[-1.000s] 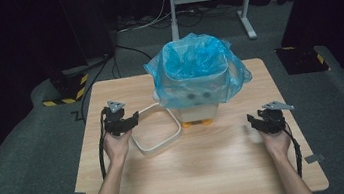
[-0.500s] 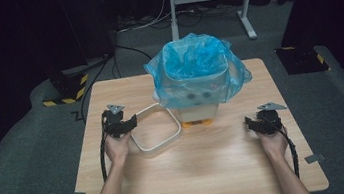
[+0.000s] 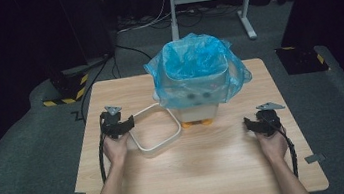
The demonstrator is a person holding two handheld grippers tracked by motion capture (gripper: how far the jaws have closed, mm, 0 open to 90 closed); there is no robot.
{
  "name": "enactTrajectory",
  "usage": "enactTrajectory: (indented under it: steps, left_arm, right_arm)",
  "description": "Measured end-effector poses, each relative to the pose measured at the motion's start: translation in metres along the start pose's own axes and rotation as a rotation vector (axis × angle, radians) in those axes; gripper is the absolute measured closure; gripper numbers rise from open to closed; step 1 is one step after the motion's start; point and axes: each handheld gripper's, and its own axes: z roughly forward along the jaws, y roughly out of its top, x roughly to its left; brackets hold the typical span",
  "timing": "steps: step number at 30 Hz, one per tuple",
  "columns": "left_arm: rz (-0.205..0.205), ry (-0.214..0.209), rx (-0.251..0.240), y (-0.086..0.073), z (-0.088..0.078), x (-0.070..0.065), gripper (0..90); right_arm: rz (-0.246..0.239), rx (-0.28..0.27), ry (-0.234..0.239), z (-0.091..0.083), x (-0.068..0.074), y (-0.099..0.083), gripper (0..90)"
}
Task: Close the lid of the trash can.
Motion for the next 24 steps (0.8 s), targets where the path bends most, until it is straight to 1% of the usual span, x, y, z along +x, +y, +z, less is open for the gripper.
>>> enactTrajectory:
  steps: [2, 4, 6, 7, 10, 14, 16, 19, 21, 24]
  left_arm:
    - [0.003, 0.003, 0.002, -0.001, 0.001, -0.001, 40.0]
    - [0.019, 0.010, -0.013, -0.003, 0.000, -0.002, 40.8]
    - [0.006, 0.009, -0.010, -0.007, 0.001, -0.001, 40.9]
    - [-0.009, 0.008, -0.012, -0.010, 0.002, 0.000, 40.9]
    - [-0.020, 0.004, -0.013, -0.012, 0.005, 0.000, 41.8]
    - [-0.006, -0.004, -0.028, -0.012, 0.008, -0.002, 50.9]
    - [-0.020, -0.013, -0.021, -0.013, 0.010, -0.001, 54.3]
    - [-0.027, -0.010, 0.007, -0.015, 0.016, 0.000, 57.1]
    - [-0.034, -0.007, 0.015, -0.017, 0.018, 0.000, 58.2]
    - [-0.030, -0.010, 0.018, -0.017, 0.019, 0.000, 60.8]
  right_arm:
    - [0.000, 0.000, 0.000, 0.000, 0.000, 0.000, 36.4]
    - [-0.001, 0.001, 0.001, 0.000, 0.000, 0.000, 36.2]
    - [-0.001, 0.001, 0.002, 0.000, 0.000, 0.000, 36.0]
    - [-0.001, 0.001, 0.002, 0.000, 0.000, 0.000, 35.9]
    - [0.000, 0.003, 0.005, 0.000, 0.001, 0.000, 35.9]
    - [0.001, 0.004, 0.006, 0.000, 0.001, 0.000, 35.8]
    - [0.000, 0.005, 0.006, 0.000, 0.001, 0.000, 35.7]
    - [0.000, 0.005, 0.007, 0.000, 0.001, 0.000, 35.5]
    - [-0.002, 0.004, 0.008, 0.000, 0.001, 0.000, 35.4]
    - [-0.002, 0.004, 0.008, 0.000, 0.001, 0.000, 35.4]
